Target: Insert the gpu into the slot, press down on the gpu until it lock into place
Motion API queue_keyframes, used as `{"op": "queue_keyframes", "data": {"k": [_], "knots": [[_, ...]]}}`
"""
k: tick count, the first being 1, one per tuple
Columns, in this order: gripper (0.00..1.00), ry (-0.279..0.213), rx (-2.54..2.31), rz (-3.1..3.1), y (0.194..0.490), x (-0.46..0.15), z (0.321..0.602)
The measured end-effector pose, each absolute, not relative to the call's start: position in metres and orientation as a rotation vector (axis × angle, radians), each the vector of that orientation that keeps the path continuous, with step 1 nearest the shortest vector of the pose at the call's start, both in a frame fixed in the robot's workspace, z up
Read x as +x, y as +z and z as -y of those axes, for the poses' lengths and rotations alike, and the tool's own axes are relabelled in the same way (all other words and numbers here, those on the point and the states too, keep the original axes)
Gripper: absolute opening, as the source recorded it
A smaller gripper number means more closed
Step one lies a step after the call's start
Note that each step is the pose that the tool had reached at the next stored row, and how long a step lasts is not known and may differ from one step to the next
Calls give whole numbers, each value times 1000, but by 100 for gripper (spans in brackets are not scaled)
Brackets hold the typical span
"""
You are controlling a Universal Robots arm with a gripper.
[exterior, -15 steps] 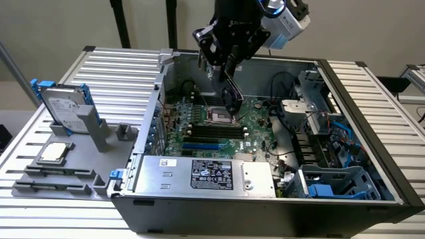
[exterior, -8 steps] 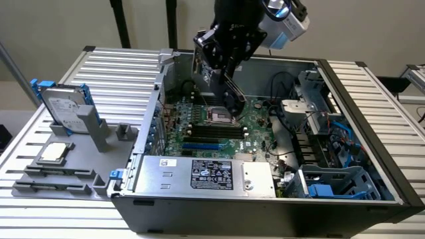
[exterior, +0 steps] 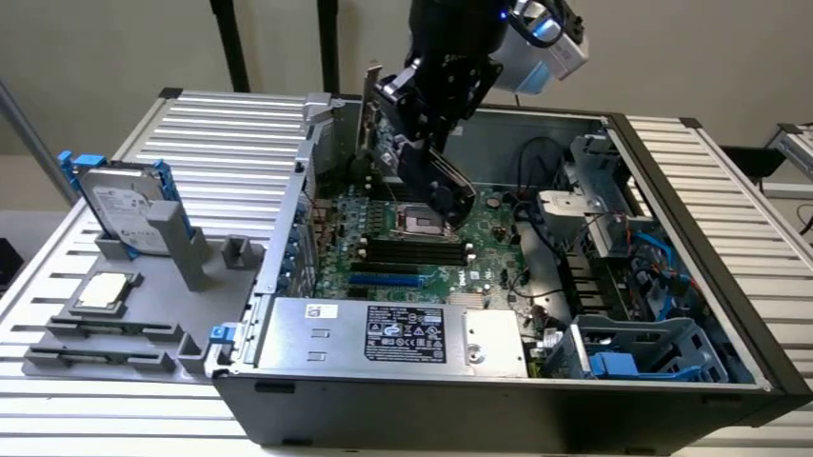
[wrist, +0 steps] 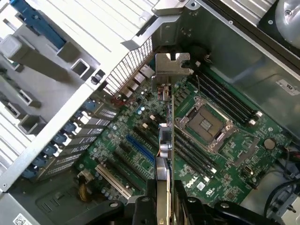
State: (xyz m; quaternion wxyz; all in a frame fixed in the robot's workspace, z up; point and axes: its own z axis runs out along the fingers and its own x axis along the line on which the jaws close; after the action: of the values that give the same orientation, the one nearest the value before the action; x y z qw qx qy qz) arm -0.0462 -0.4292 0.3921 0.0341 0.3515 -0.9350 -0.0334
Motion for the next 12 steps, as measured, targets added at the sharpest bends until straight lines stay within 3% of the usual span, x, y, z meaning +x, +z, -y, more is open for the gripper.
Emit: {"op": "queue_keyframes", "data": {"k": [12], "knots": [[26, -90, 1396, 2728, 382, -46, 429]]}}
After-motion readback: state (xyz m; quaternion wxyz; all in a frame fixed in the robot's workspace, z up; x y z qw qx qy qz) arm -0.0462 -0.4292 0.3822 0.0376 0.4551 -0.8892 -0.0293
